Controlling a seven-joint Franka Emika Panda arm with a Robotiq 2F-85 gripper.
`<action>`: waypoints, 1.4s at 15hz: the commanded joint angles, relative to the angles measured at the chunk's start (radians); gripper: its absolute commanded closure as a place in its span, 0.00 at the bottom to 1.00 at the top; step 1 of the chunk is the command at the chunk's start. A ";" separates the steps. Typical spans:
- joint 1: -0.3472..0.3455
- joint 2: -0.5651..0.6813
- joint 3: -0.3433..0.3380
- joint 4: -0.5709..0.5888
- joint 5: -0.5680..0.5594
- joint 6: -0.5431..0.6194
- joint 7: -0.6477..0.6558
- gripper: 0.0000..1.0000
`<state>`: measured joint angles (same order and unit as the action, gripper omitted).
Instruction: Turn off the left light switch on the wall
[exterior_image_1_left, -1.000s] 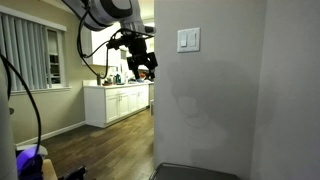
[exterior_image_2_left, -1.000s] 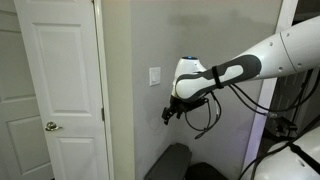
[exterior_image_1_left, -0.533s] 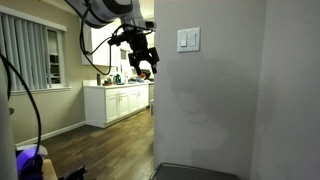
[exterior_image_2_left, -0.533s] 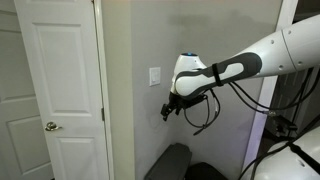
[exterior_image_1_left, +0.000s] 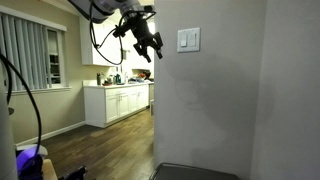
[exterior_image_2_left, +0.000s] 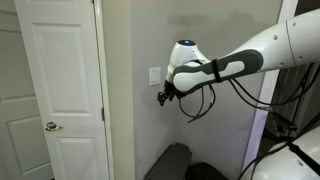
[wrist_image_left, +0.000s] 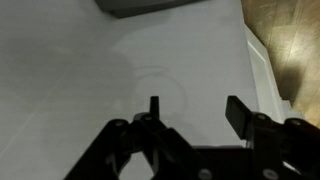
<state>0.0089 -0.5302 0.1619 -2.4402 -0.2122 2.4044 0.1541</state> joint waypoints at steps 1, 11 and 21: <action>-0.078 0.059 0.047 0.066 -0.111 0.053 0.084 0.59; -0.177 0.177 0.145 0.199 -0.397 0.093 0.362 1.00; -0.137 0.318 0.107 0.401 -0.716 0.071 0.578 1.00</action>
<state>-0.1404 -0.2887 0.3012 -2.1386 -0.8482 2.4808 0.6960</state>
